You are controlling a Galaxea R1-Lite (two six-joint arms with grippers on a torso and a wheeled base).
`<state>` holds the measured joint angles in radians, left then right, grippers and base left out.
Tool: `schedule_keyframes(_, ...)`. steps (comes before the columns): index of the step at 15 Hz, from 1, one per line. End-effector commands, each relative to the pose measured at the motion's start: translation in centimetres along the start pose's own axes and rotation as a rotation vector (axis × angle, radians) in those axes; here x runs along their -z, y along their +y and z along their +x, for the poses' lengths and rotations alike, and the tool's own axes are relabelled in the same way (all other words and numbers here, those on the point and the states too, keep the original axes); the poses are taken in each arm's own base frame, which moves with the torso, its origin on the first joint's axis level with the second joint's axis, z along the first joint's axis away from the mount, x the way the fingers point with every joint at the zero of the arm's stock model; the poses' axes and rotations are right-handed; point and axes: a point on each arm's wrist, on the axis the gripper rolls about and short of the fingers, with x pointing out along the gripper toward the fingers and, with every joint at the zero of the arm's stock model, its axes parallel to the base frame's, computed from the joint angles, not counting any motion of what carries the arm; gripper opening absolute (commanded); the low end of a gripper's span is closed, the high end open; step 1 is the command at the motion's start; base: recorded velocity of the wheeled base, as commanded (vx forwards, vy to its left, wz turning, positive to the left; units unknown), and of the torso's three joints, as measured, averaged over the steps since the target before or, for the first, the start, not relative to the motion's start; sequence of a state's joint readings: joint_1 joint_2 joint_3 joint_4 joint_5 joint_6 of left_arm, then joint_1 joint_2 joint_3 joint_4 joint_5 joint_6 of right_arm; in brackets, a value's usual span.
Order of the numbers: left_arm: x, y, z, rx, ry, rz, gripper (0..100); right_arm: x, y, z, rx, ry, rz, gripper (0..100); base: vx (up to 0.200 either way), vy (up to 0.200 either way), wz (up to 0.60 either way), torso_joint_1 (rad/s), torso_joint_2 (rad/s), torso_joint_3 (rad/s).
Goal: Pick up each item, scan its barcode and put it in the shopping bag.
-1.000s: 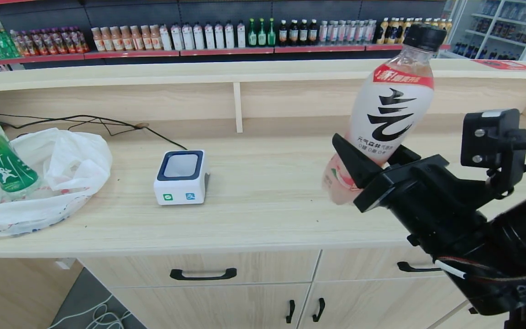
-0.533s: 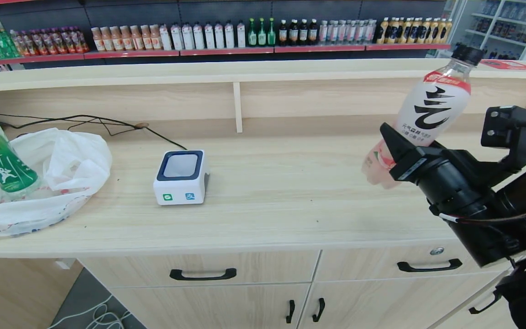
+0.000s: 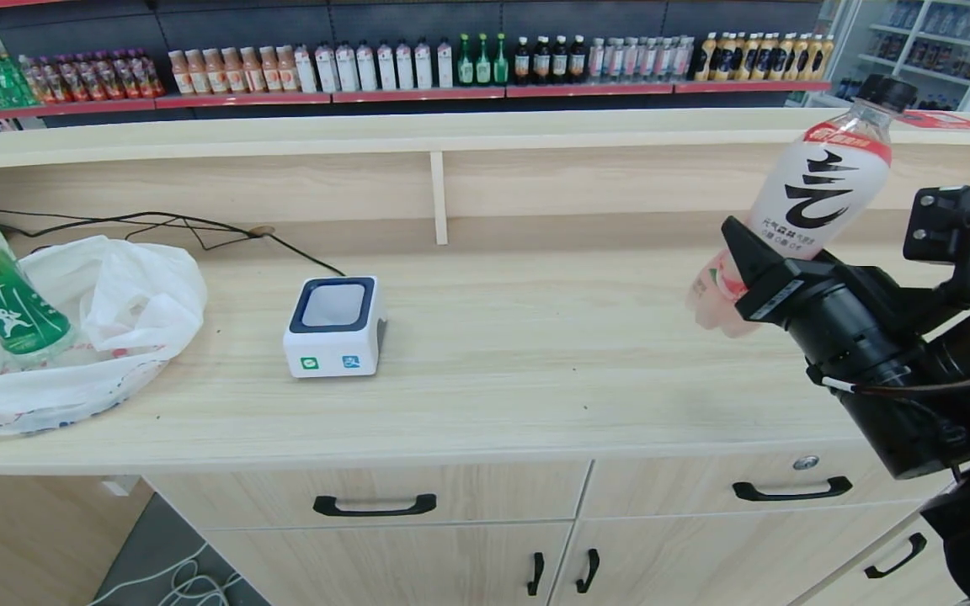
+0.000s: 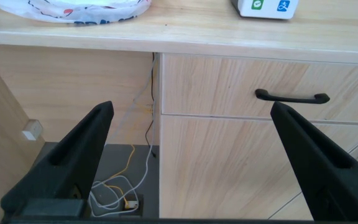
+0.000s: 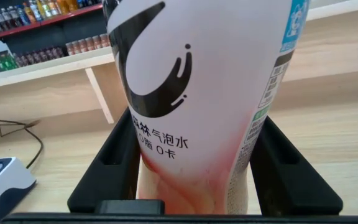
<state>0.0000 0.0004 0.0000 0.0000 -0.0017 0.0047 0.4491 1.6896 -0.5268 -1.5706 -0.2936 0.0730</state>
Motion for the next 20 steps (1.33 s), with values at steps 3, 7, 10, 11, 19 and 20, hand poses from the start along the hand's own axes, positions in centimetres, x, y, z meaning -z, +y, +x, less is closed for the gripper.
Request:
schedule_keyframes(3, 0.00, 0.00, 0.00, 0.000, 0.000, 0.000, 100, 0.57, -0.03, 0.16, 0.002, 0.016, -0.006, 0, 0.000, 0.000, 0.00, 0.000, 0.00, 0.000)
schedule_keyframes(7, 0.00, 0.00, 0.00, 0.000, 0.000, 0.000, 100, 0.60, -0.27, -0.49, 0.004, 0.032, -0.013, 0, 0.000, 0.000, 0.00, 0.000, 0.00, 0.000)
schedule_keyframes(10, 0.00, 0.00, 0.00, 0.000, 0.000, 0.000, 100, 0.65, -0.27, -0.48, 0.004, 0.033, -0.014, 0, 0.000, 0.000, 0.00, 0.000, 0.00, 0.000)
schedule_keyframes(11, 0.00, 0.00, 0.00, 0.000, 0.000, 0.000, 100, 0.73, -0.24, -0.51, 0.003, 0.036, -0.014, 0, 0.000, 0.000, 0.00, 0.000, 0.00, 0.000)
schedule_keyframes(19, 0.00, 0.00, 0.00, 0.000, 0.000, 0.000, 100, 0.65, -0.17, -0.30, 0.003, 0.029, -0.012, 0, 0.000, 0.150, 0.00, -0.001, 0.00, 0.004)
schedule_keyframes(20, 0.00, 0.00, 0.00, 0.000, 0.000, 0.000, 100, 0.65, -0.17, -0.30, 0.003, 0.029, -0.012, 0, 0.000, 0.200, 0.00, 0.007, 0.00, 0.007)
